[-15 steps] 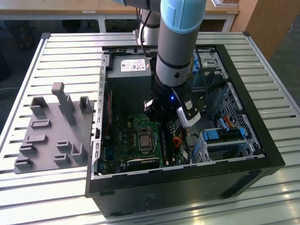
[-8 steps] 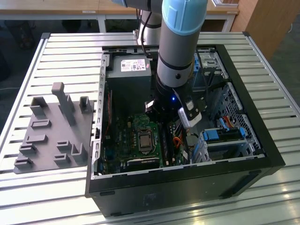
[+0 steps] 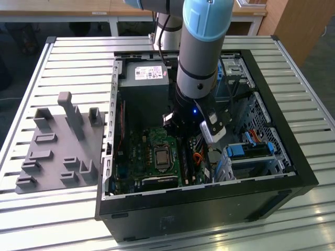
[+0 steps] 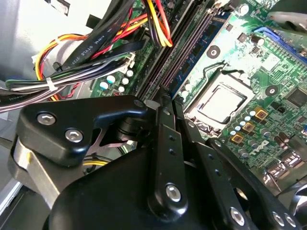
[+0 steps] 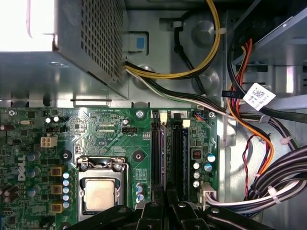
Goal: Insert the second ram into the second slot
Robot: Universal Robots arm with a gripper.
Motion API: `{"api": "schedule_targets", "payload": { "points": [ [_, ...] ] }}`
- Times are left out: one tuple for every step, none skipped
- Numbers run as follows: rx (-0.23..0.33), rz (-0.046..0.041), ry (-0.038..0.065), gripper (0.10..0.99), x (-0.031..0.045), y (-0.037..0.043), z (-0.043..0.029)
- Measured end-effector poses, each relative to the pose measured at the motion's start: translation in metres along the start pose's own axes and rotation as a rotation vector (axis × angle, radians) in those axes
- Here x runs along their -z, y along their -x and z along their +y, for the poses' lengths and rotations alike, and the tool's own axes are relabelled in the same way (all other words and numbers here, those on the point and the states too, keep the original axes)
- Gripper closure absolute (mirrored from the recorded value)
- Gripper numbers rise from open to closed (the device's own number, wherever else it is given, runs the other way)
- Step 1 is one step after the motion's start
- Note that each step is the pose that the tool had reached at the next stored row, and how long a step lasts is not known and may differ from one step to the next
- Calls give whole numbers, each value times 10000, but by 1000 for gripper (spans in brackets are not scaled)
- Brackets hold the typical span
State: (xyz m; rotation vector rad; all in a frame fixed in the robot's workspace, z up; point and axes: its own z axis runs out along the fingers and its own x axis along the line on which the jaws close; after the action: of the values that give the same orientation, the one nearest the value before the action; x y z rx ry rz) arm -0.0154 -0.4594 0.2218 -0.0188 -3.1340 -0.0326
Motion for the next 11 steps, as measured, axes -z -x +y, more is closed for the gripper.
{"api": "schedule_targets", "payload": {
  "points": [
    [1, 3, -2, 949, -2, 0, 0],
    [3, 5, -3, 949, -3, 0, 0],
    [5, 7, -2, 949, -6, 0, -1],
    [7, 8, 0, 949, -9, 1, 0],
    [11, 10, 1, 949, -13, 2, 0],
    [17, 13, 0, 949, -16, 2, 0],
    [25, 17, -1, 949, -19, 3, 0],
    [34, 21, 0, 949, -23, 3, 0],
    [45, 26, -1, 949, -26, 3, -1],
    [55, 30, -1, 949, -29, 3, -1],
    [61, 34, -3, 949, -30, 3, -1]
  ]
}}
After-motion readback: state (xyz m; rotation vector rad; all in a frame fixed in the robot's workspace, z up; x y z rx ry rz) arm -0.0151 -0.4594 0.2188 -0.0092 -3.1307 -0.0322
